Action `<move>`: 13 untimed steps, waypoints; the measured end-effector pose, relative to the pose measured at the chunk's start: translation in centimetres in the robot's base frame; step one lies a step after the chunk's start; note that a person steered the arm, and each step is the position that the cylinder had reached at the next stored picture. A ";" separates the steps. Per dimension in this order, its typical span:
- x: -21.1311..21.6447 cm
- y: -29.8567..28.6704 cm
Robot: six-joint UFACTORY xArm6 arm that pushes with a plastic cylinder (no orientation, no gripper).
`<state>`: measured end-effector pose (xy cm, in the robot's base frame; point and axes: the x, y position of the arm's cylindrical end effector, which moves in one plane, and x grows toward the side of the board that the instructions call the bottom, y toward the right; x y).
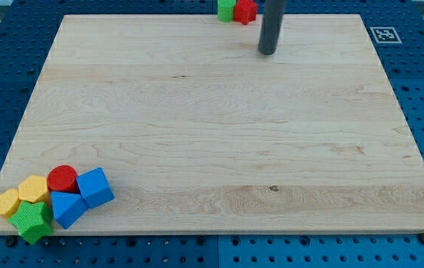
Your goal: Place your arm vertically above blue cube
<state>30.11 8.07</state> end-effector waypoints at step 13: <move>12.9 -29.1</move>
